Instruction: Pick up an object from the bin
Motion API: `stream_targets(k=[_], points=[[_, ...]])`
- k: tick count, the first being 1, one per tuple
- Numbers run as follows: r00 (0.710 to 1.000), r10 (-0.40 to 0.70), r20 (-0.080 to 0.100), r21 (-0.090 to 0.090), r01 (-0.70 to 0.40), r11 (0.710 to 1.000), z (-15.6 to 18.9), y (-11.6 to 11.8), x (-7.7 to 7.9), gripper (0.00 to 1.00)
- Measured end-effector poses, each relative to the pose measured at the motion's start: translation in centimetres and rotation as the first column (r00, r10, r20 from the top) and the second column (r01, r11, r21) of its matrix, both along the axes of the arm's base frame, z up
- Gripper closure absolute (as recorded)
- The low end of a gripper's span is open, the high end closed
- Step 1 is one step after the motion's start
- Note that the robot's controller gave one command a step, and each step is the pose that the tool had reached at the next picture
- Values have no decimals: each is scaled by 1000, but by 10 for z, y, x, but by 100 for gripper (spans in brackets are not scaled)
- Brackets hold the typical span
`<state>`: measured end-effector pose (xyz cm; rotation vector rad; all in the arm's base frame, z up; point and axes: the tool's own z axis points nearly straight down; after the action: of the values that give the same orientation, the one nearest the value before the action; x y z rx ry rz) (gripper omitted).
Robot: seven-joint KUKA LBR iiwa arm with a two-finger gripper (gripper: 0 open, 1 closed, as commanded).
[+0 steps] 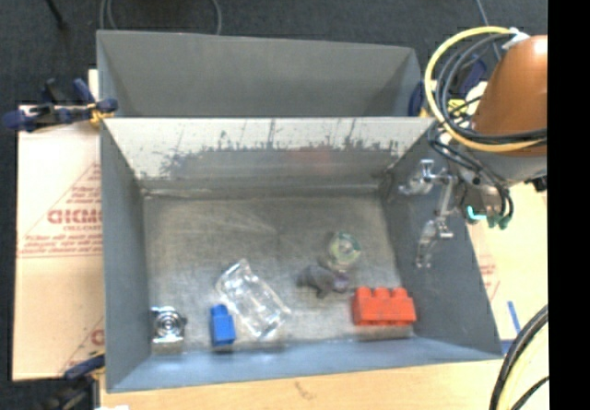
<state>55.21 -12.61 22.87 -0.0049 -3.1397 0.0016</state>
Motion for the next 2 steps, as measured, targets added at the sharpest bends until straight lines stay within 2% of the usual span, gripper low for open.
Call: stream_targets(k=[1, 2], points=[[999, 38, 3, 2, -38, 999, -128, 57, -7, 0], [998, -33, 50, -6, 34, 999, -146, 66, -9, 0]])
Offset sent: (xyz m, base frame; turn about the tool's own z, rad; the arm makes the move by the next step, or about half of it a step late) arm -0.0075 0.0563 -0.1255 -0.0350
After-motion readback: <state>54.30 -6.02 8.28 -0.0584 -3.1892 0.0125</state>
